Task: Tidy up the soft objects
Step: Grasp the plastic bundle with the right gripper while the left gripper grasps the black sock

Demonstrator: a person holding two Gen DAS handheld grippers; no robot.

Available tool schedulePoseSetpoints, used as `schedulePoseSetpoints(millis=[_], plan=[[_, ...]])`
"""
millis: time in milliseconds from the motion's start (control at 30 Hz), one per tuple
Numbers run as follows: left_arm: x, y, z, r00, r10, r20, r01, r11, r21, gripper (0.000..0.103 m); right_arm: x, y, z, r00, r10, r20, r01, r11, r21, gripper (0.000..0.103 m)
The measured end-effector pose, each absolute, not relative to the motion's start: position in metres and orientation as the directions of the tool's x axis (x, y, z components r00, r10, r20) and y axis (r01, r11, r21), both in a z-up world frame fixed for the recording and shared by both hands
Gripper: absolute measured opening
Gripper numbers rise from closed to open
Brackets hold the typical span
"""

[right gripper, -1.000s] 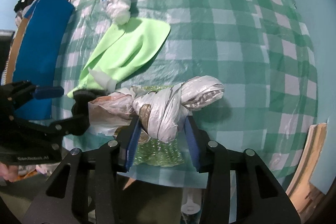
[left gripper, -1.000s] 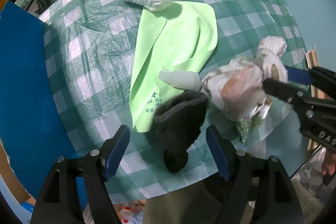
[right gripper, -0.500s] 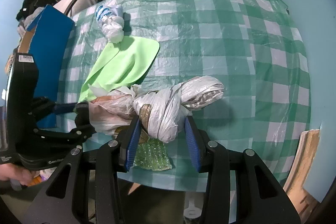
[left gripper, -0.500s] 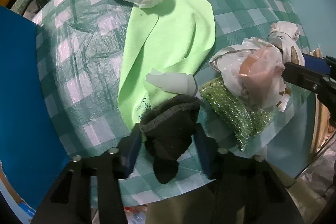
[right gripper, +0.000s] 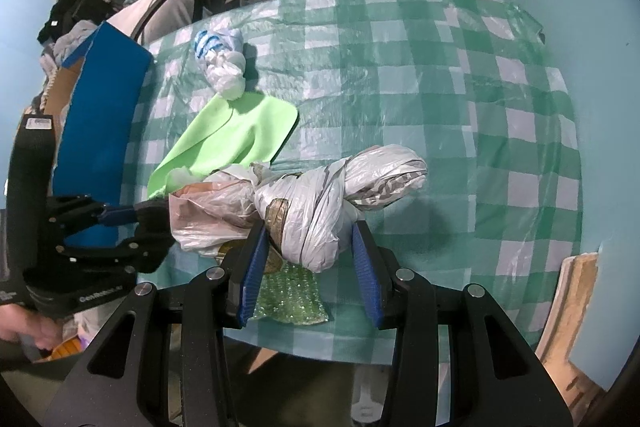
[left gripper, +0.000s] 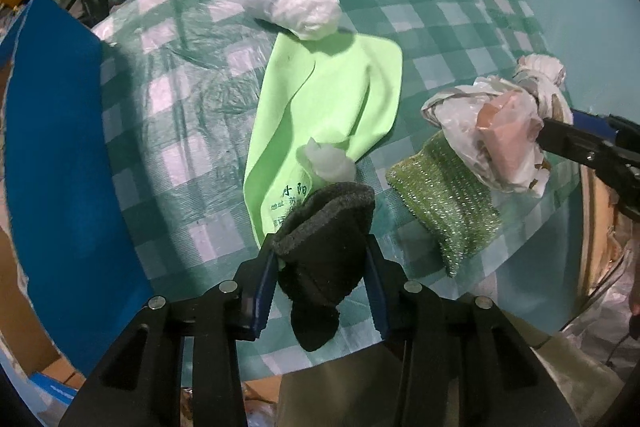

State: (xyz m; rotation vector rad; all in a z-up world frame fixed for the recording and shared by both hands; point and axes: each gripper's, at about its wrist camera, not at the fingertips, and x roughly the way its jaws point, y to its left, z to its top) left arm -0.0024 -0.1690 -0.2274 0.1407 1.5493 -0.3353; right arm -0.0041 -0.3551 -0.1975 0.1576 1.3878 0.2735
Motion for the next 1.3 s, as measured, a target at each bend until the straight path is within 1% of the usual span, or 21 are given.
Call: schedulePoseSetpoints(millis=[233, 600, 633, 700, 767, 833, 933, 1000, 1300], plan=[[0.006, -0.137, -0.219, -0.004, -0.196, -0.981, 0.254, 0.948, -0.19, 0.041, -0.004, -0.352, -0.191, 0.174, 0.288, -0.942, -0.105, 0.956, 0.273, 0.042], [0.031, -0.111, -0.235, 0.007, -0.16, -0.987, 0.158, 0.975, -0.157, 0.042, -0.001, -0.342, -0.193, 0.163, 0.29, -0.943, -0.121, 0.955, 0.273, 0.042], [0.032, -0.111, -0.237, 0.007, -0.154, -0.988, 0.155, 0.976, -0.151, 0.045, -0.001, -0.342, -0.193, 0.162, 0.29, -0.943, -0.121, 0.955, 0.273, 0.042], [0.033, -0.113, -0.243, -0.001, -0.137, -0.991, 0.147, 0.98, -0.136, 0.046, -0.001, -0.34, -0.194, 0.159, 0.291, -0.943, -0.121, 0.954, 0.274, 0.042], [0.034, -0.111, -0.246, -0.01, -0.126, -0.992, 0.142, 0.982, -0.126, 0.05, -0.001, -0.34, -0.193, 0.16, 0.293, -0.943, -0.122, 0.953, 0.276, 0.042], [0.032, -0.111, -0.246, -0.002, -0.112, -0.994, 0.141, 0.984, -0.112, 0.063, -0.002, -0.34, -0.193, 0.16, 0.295, -0.942, -0.122, 0.953, 0.277, 0.042], [0.026, -0.109, -0.243, 0.015, -0.095, -0.995, 0.141, 0.986, -0.092, 0.074, -0.002, -0.341, -0.194, 0.159, 0.299, -0.941, -0.12, 0.952, 0.282, 0.042], [0.021, -0.108, -0.243, 0.01, -0.086, -0.996, 0.132, 0.988, -0.084, 0.075, -0.001, -0.341, -0.194, 0.157, 0.301, -0.941, -0.118, 0.951, 0.285, 0.042], [0.004, -0.107, -0.264, -0.027, -0.053, -0.998, 0.076, 0.996, -0.055, 0.075, -0.001, -0.34, -0.197, 0.144, 0.306, -0.941, -0.137, 0.948, 0.287, 0.042]])
